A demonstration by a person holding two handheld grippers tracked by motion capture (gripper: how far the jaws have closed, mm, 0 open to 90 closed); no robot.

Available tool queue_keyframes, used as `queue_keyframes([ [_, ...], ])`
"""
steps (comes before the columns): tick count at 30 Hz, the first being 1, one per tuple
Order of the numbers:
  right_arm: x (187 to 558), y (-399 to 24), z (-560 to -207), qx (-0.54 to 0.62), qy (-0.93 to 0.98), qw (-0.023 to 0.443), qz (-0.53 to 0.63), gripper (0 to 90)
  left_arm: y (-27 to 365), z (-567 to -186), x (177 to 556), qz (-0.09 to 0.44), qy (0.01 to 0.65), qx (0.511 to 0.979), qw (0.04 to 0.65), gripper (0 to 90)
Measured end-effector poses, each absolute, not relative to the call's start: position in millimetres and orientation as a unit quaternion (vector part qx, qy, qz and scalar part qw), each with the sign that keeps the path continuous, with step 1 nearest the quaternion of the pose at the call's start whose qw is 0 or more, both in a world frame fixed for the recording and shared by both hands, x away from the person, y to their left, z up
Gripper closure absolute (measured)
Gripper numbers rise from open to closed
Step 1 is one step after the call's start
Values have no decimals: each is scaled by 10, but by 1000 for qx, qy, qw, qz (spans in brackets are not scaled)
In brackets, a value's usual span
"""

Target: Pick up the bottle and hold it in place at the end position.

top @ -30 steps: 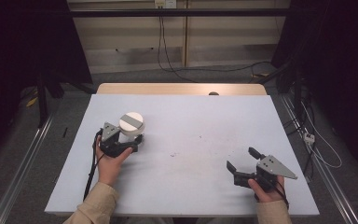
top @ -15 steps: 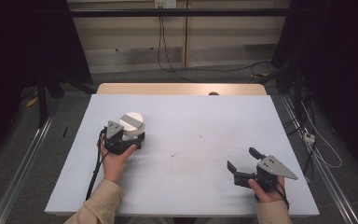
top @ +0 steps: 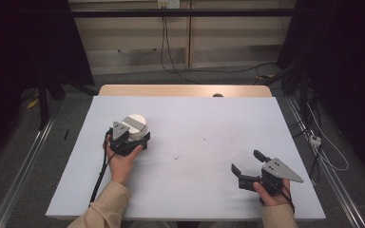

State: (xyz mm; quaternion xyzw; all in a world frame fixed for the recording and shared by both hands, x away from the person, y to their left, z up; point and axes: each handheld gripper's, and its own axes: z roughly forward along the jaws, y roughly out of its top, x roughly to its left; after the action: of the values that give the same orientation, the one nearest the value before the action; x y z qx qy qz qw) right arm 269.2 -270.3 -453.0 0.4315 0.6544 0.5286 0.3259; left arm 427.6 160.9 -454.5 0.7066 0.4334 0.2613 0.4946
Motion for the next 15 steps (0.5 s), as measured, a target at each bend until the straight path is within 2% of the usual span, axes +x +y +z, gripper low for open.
queue_keyframes([
  [15,2693,-2698,-4528,432,655,326,527,40,1625,-4550,4304,265,427,705,500,170],
])
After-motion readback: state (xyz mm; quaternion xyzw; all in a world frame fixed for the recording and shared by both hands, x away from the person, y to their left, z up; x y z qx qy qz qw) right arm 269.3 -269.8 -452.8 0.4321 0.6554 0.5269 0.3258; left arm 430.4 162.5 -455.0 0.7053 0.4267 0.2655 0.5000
